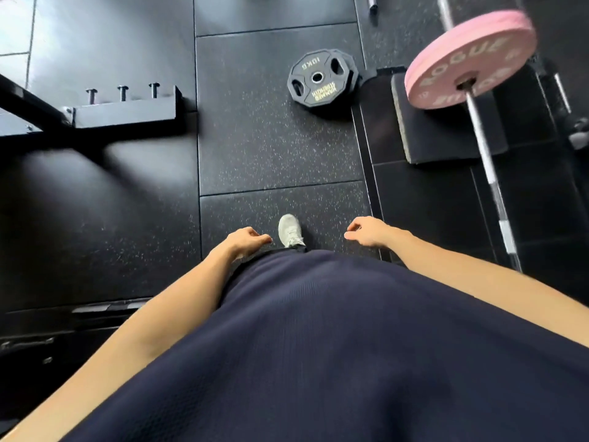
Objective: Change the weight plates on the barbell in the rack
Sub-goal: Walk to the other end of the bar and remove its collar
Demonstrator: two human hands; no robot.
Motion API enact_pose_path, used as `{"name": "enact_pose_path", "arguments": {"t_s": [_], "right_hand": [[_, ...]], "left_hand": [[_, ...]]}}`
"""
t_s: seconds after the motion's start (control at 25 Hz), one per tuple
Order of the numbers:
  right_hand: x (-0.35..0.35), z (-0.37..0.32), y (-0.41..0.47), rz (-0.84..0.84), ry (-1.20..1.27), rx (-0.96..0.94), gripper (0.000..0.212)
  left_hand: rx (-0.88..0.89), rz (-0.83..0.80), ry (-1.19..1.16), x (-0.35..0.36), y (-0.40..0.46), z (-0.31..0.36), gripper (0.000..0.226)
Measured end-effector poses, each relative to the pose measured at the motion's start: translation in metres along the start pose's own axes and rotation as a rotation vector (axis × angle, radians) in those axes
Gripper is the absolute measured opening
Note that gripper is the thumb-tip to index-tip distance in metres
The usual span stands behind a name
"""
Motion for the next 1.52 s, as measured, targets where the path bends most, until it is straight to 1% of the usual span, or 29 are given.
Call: {"name": "enact_pose_path", "arguments": {"t_s": [0.12, 0.2, 0.28, 0.4, 0.56, 0.68, 0.84, 0.96, 1.12, 1.2, 1.28, 1.36, 1.52], "right_hand": [[-0.075, -0.052, 0.056, 0.036, 0.049, 0.003, 0.03], [-0.116, -0.078, 0.086, 0.097, 0.116, 0.003, 0.03], [-0.153, -0.107, 0.117, 0.125, 0.129, -0.012, 0.03], [-0.204, -0.143, 0.167, 0.123, 0.138, -0.008, 0.028], [-0.271, -0.174, 0.238, 0.106, 0.196, 0.008, 0.03], [-0.34, -0.202, 0.301, 0.085, 0.188, 0.026, 0.028], [-0.439, -0.256, 0.363, 0.071, 0.146, 0.011, 0.026], [-0.502, -0.301, 0.404, 0.077, 0.121, -0.019, 0.021], [-0.565, -0.361, 0.469, 0.053, 0.208, -0.037, 0.019], [-0.59, -0.385, 0.504, 0.031, 0.186, -0.055, 0.016], [-0.624, -0.414, 0.548, 0.025, 0.163, -0.045, 0.016], [-0.663, -0.444, 0.589, 0.034, 0.153, -0.002, 0.021], [-0.746, -0.529, 0.656, 0.093, 0.118, 0.001, 0.028]], "left_hand": [[-0.006, -0.005, -0.033, -0.084, 0.039, 0.038, 0.054], [0.023, 0.022, -0.046, -0.133, 0.065, 0.057, 0.054], [0.03, 0.019, -0.06, -0.177, 0.088, 0.08, 0.055], [0.031, 0.022, -0.069, -0.239, 0.126, 0.117, 0.053], [0.021, 0.013, -0.101, -0.306, 0.185, 0.169, 0.049], [0.011, 0.015, -0.101, -0.374, 0.238, 0.22, 0.052], [0.03, 0.05, -0.1, -0.472, 0.287, 0.284, 0.052], [0.052, 0.084, -0.123, -0.535, 0.32, 0.314, 0.051], [0.022, 0.038, -0.128, -0.604, 0.376, 0.345, 0.055], [0.019, 0.023, -0.115, -0.639, 0.408, 0.358, 0.056], [0.022, 0.022, -0.111, -0.687, 0.445, 0.376, 0.056], [0.03, 0.018, -0.112, -0.744, 0.479, 0.396, 0.056], [0.053, 0.032, -0.107, -0.862, 0.534, 0.425, 0.057]]}}
Point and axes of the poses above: each hand's wrist, its own y-axis towards the middle knuckle, its own x-axis out of the palm, z = x × y, the point moved 4 cm from there along y, towards the middle knuckle, and after that the axes turned 5 degrees about -x, right-handed, at the moved point
